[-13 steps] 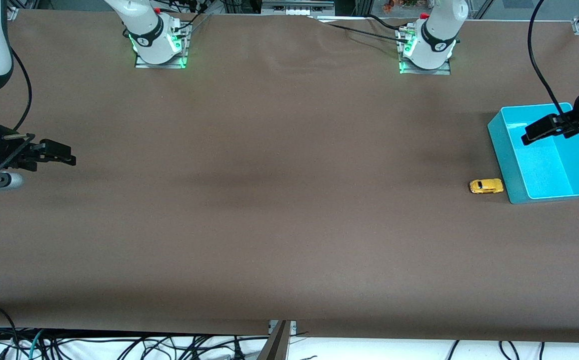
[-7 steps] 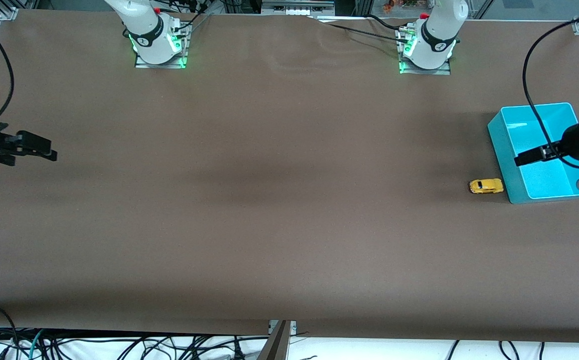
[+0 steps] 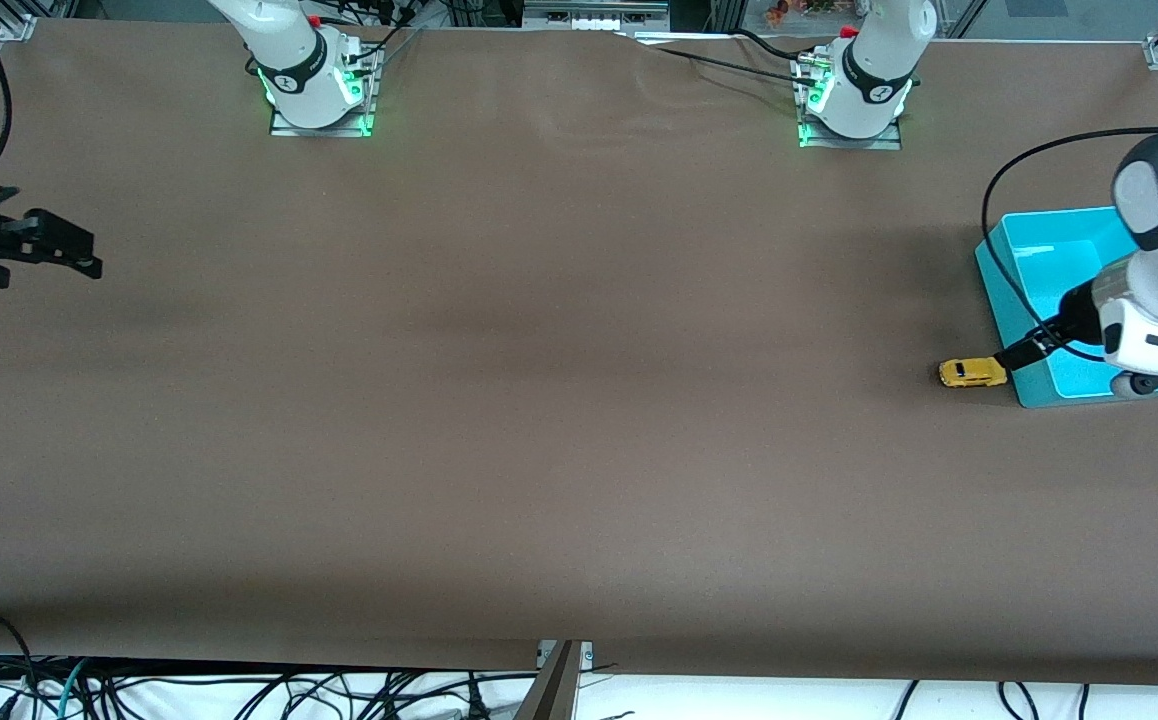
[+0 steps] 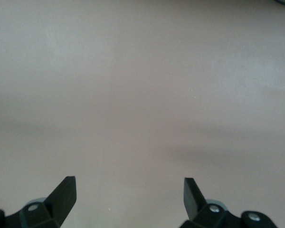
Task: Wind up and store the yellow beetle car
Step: 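Lower the left gripper to the car beside the turquoise bin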
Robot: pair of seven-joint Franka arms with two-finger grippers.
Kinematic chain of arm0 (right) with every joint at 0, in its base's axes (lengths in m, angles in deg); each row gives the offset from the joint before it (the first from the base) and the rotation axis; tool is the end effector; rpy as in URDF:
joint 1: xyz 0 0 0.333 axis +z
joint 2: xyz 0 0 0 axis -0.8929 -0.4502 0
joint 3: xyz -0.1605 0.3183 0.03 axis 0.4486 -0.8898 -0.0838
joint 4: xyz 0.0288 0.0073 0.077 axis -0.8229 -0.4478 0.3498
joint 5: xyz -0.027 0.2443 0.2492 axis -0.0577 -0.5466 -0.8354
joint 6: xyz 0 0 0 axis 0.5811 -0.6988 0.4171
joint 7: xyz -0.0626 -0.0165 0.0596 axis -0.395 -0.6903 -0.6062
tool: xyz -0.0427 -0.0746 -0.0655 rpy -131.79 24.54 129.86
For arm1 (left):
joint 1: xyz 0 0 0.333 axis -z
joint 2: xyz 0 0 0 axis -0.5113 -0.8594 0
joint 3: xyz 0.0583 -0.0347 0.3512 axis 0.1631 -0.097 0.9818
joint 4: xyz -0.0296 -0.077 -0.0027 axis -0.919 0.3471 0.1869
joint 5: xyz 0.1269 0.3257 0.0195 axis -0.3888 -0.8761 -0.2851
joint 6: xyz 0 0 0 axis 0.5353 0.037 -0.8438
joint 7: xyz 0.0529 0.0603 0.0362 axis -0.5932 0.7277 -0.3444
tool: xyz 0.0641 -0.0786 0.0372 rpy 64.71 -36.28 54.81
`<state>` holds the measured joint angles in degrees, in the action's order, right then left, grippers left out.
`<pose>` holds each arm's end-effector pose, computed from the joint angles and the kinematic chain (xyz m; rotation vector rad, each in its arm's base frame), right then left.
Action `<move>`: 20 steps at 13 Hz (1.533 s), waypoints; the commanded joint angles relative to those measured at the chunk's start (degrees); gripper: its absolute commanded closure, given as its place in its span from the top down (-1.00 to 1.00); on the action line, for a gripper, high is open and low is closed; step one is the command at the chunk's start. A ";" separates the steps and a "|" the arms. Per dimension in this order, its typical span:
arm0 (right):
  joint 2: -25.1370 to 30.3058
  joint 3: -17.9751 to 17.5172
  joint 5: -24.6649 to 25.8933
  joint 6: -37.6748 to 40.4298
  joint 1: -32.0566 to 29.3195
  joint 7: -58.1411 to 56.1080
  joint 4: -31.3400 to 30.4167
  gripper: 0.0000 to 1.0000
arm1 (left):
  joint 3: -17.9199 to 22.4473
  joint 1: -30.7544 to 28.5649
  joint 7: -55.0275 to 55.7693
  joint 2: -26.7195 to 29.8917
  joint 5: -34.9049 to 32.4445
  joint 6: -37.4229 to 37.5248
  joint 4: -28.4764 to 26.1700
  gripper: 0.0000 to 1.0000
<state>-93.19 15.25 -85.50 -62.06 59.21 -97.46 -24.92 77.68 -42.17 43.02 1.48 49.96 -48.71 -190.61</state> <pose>0.5534 0.0012 0.6398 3.0880 0.2374 -0.1070 0.5388 0.0865 0.4302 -2.9493 -1.0350 0.1154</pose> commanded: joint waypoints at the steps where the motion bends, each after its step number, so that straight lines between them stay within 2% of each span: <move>1: 2.98 0.20 1.26 0.55 0.70 0.84 -4.21 1.00 | -0.56 -0.54 11.66 0.06 -3.21 -5.71 -5.08 1.00; 3: 3.42 0.72 0.91 1.42 0.61 0.93 -5.10 1.00 | -0.55 -1.50 21.42 -2.31 -3.82 -12.04 -7.55 1.00; 5: 3.42 0.73 0.82 2.30 0.79 4.34 -5.19 1.00 | -0.47 -1.59 31.26 -6.25 -4.43 -15.83 -7.29 1.00; 8: 2.02 0.73 0.73 2.57 0.70 5.51 -4.75 1.00 | -0.38 -1.68 43.84 -11.45 -9.35 -19.97 -6.50 1.00; 17: 0.96 0.73 0.38 2.31 0.26 5.68 -3.61 1.00 | 1.55 -2.03 50.99 -15.68 -10.77 -26.83 -7.29 1.00; 19: 0.96 0.73 0.38 2.13 0.26 5.68 -3.61 1.00 | 1.64 -2.03 51.08 -15.85 -10.86 -27.71 -7.38 0.88; 20: 0.87 0.81 0.38 2.22 0.26 5.59 -3.61 1.00 | 2.25 -2.03 51.08 -15.85 -10.86 -27.71 -7.38 0.74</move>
<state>-92.13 16.06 -84.79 -60.18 59.72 -92.36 -29.21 79.38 -44.01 92.55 -14.16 41.19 -75.65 -198.22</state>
